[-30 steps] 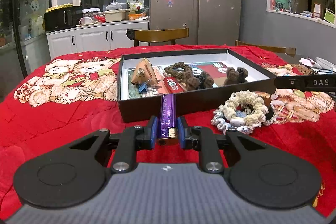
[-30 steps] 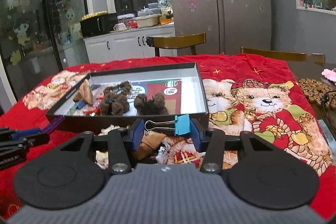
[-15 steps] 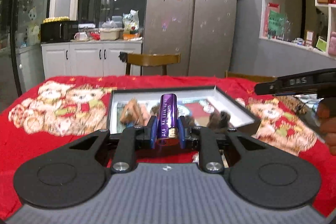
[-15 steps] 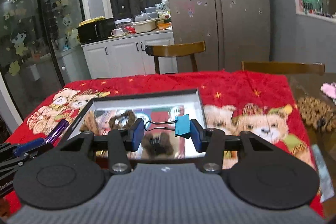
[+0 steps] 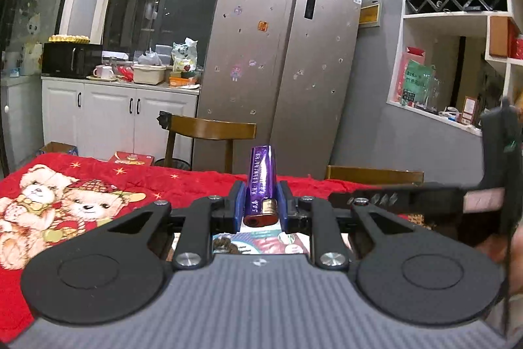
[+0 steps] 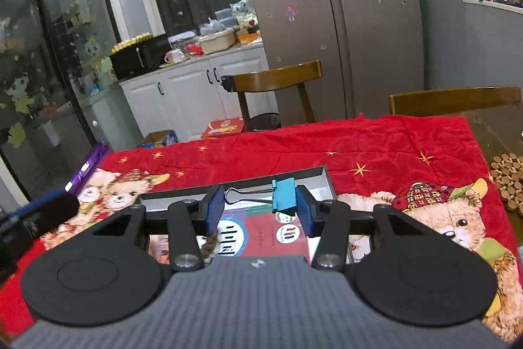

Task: Organize objects
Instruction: 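Lift the purple lighter in the left gripper toward the box while the right gripper carries the clip, then lower both grippers into the box and open them to release lighter and clip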

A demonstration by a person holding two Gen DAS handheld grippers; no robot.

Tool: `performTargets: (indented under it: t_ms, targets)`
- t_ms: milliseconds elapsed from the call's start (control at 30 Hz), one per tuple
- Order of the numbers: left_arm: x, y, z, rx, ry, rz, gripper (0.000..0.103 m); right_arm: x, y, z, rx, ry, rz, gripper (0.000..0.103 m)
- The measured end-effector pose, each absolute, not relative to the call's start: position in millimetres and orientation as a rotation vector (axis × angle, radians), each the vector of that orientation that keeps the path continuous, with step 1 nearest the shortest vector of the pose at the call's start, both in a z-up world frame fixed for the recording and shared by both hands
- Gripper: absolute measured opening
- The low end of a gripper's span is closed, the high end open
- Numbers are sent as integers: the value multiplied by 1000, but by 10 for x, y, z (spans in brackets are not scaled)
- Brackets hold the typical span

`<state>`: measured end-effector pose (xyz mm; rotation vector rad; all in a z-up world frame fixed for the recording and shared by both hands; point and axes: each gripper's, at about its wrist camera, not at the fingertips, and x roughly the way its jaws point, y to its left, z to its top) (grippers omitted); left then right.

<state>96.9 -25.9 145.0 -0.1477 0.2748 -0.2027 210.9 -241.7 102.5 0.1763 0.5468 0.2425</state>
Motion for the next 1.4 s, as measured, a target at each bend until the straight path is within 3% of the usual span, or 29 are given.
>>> performTargets:
  t_ms: [567, 900, 1400]
  targets:
    - [2004, -557, 714, -224, 487, -254, 25, 2656, -2585, 374, 219, 681, 220, 51]
    - [2151, -535, 326, -211, 565, -228, 25, 2696, -2639, 223, 288, 731, 266, 51]
    - [2225, -537, 211, -179, 586, -211, 25, 2708, -2526, 137, 244, 763, 284, 51]
